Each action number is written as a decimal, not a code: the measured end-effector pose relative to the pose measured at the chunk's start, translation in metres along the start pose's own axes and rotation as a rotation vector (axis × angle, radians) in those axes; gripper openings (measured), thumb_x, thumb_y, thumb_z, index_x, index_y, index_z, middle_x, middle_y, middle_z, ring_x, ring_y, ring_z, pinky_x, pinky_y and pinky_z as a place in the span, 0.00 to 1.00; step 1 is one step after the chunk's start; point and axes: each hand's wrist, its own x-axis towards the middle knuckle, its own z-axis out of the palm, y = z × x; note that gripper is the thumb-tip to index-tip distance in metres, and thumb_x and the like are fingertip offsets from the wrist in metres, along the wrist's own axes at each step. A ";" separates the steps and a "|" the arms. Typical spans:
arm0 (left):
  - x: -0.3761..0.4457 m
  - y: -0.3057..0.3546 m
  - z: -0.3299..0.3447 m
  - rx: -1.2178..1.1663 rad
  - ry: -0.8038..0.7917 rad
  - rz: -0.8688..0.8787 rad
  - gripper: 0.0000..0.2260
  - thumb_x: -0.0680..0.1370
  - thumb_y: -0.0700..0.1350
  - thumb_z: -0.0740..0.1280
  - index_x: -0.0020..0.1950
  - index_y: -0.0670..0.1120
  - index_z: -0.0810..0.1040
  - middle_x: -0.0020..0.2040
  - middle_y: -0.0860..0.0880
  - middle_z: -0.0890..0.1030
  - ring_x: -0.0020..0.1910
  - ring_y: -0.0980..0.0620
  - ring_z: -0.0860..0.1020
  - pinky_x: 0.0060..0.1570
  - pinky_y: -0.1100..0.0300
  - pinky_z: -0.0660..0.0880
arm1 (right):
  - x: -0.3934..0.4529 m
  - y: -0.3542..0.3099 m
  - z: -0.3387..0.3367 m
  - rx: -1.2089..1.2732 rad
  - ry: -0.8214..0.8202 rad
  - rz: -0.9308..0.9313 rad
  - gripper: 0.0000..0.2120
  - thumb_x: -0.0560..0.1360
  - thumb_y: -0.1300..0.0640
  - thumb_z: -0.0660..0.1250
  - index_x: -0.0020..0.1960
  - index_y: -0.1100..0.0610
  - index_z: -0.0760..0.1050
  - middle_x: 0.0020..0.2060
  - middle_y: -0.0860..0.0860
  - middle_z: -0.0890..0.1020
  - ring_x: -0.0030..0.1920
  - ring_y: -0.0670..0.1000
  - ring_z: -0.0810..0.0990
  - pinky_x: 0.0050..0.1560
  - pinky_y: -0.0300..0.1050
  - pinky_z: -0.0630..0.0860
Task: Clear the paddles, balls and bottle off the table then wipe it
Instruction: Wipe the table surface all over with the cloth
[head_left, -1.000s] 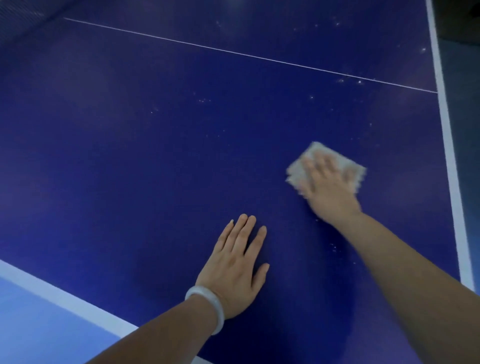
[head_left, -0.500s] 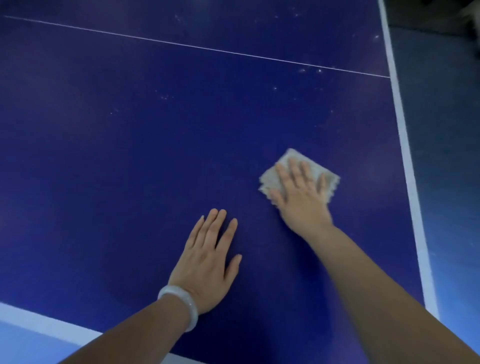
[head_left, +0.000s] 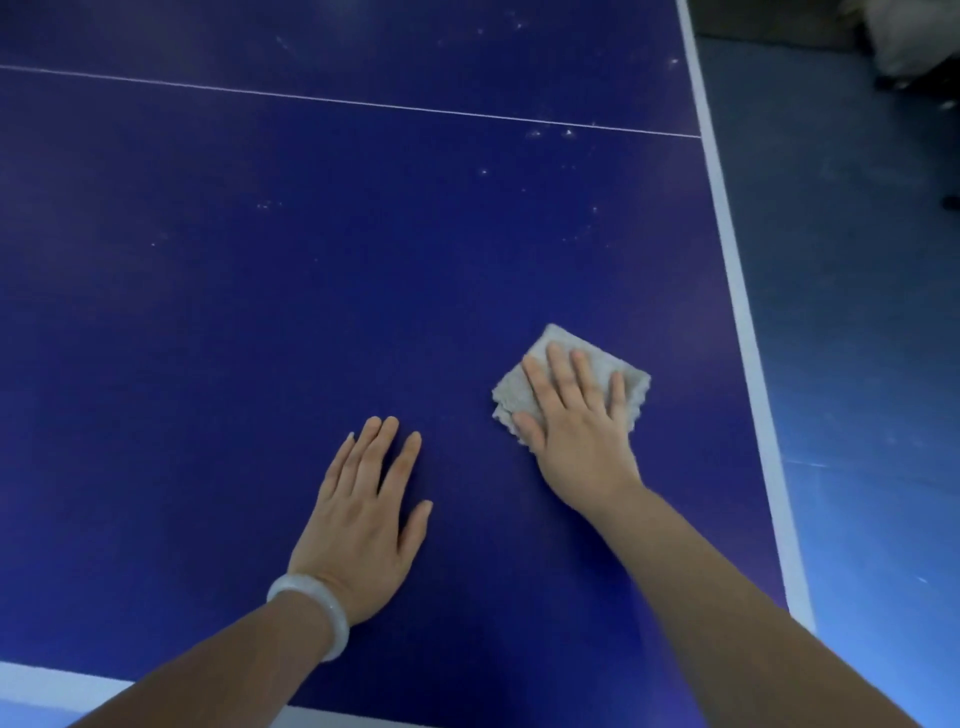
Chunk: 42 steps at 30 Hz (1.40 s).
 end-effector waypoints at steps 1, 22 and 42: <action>0.000 0.000 0.000 0.000 0.001 0.002 0.29 0.81 0.58 0.47 0.78 0.45 0.59 0.79 0.43 0.57 0.79 0.48 0.50 0.77 0.51 0.49 | 0.001 0.012 -0.002 0.007 -0.021 0.008 0.31 0.79 0.38 0.34 0.80 0.47 0.39 0.80 0.49 0.41 0.79 0.54 0.38 0.76 0.65 0.40; -0.001 -0.002 0.003 -0.001 0.009 -0.014 0.29 0.81 0.58 0.47 0.79 0.45 0.58 0.79 0.42 0.57 0.79 0.47 0.51 0.77 0.47 0.52 | -0.015 0.042 0.003 0.126 -0.020 0.202 0.30 0.81 0.37 0.39 0.80 0.46 0.41 0.80 0.49 0.45 0.79 0.54 0.40 0.75 0.67 0.38; 0.000 -0.007 0.002 -0.049 -0.008 0.032 0.28 0.83 0.58 0.47 0.79 0.44 0.57 0.79 0.41 0.56 0.79 0.45 0.50 0.76 0.45 0.55 | 0.023 -0.014 0.004 0.041 0.073 0.165 0.32 0.80 0.38 0.36 0.80 0.49 0.43 0.80 0.51 0.47 0.79 0.54 0.41 0.76 0.65 0.41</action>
